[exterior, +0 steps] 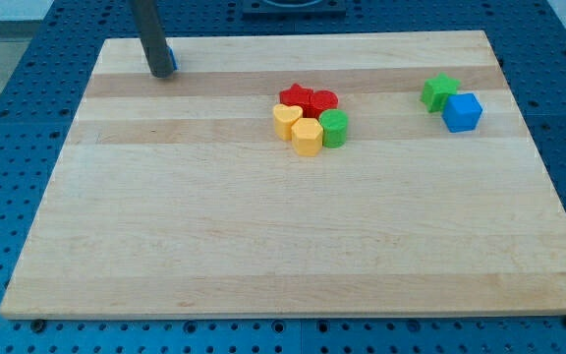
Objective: Point your arm at the yellow heart
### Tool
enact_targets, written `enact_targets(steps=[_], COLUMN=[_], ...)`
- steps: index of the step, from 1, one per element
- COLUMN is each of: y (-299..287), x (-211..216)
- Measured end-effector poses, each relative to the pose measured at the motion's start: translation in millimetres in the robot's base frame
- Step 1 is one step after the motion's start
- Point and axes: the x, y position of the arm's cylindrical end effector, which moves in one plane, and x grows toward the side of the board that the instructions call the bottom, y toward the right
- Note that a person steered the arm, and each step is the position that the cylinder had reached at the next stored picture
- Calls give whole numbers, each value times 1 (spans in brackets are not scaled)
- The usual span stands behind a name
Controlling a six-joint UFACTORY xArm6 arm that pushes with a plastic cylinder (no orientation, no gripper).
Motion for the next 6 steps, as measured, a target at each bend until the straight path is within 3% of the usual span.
enact_targets(steps=[3, 5, 6], y=[-3, 21, 65], x=[9, 82, 95])
